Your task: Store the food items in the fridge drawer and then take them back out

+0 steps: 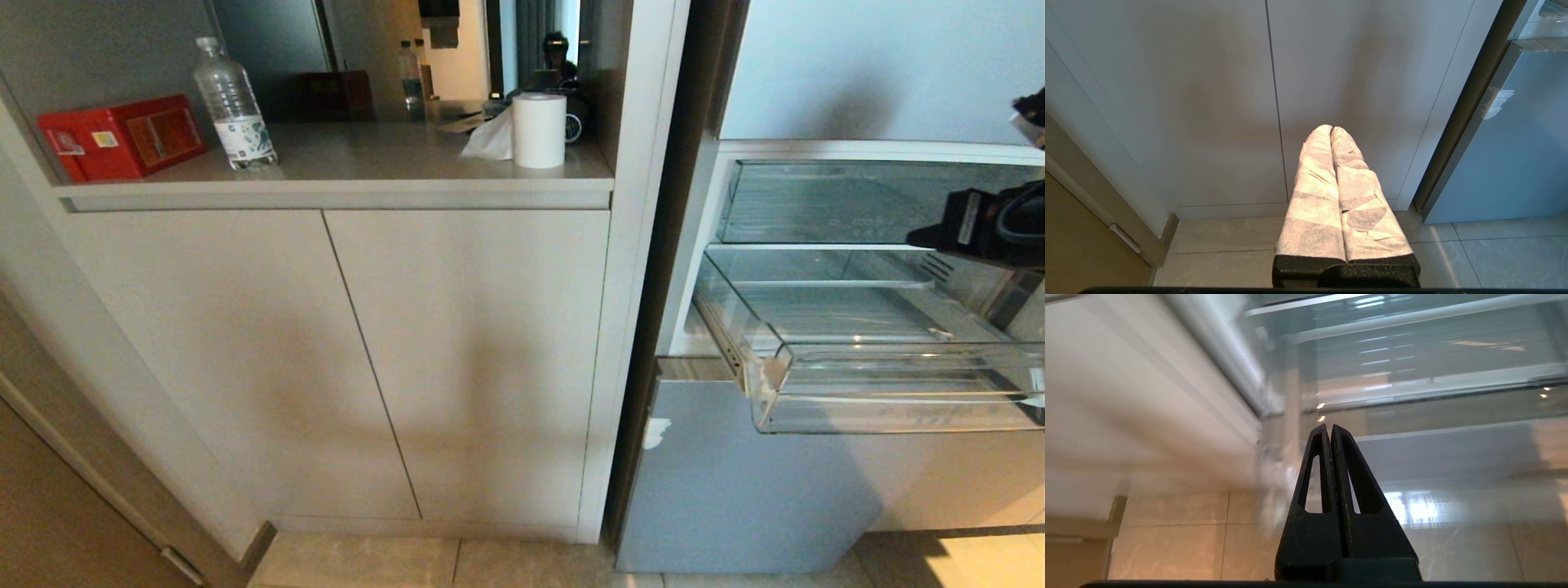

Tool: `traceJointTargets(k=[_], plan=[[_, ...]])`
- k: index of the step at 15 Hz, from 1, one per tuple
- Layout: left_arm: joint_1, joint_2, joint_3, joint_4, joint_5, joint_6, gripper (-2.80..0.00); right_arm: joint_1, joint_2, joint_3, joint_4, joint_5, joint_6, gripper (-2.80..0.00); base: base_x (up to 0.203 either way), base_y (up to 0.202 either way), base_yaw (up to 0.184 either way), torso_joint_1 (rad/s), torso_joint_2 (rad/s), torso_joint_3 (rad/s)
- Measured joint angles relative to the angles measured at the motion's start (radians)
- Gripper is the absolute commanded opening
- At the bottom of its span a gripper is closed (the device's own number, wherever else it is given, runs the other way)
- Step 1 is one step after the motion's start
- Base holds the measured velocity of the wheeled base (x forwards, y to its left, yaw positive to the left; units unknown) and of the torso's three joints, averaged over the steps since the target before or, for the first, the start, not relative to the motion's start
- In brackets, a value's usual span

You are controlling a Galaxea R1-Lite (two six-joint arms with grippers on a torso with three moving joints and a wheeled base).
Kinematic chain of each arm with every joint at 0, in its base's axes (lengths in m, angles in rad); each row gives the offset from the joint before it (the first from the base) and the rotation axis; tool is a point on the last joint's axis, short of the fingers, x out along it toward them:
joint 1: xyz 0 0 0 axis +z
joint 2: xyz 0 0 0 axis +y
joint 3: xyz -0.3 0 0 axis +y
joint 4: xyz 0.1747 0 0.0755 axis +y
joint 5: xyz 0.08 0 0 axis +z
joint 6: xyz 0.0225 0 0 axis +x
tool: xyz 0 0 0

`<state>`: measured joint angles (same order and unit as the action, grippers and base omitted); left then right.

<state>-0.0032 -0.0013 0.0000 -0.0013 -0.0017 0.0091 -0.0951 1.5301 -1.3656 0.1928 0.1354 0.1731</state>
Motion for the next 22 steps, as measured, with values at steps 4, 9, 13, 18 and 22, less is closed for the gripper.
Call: traceJointTargets(k=[4, 9, 13, 18, 22], plan=[[0.0, 0.0, 0.0, 0.0, 0.0, 0.0, -2.8, 0.001, -0.374, 0.265, -0.001, 0.031, -0.036, -2.8, 0.0, 0.0, 0.0, 0.0, 0.0, 0.0], [0.0, 0.0, 0.0, 0.0, 0.0, 0.0, -2.8, 0.001, -0.827, 0.689, -0.002, 0.038, -0.112, -2.8, 0.0, 0.0, 0.0, 0.0, 0.0, 0.0], [0.0, 0.0, 0.0, 0.0, 0.0, 0.0, -2.8, 0.067, -1.066, 1.001, -0.005, -0.078, -0.177, -2.8, 0.0, 0.0, 0.0, 0.0, 0.0, 0.0], [0.0, 0.0, 0.0, 0.0, 0.0, -0.002, -2.8, 0.089, -1.268, 1.276, -0.066, -0.14, -0.242, -2.8, 0.0, 0.0, 0.0, 0.0, 0.0, 0.0], [0.0, 0.0, 0.0, -0.001, 0.0, -0.001, -2.8, 0.078, -1.372, 1.358, -0.189, -0.137, -0.251, -2.8, 0.0, 0.0, 0.0, 0.0, 0.0, 0.0]])
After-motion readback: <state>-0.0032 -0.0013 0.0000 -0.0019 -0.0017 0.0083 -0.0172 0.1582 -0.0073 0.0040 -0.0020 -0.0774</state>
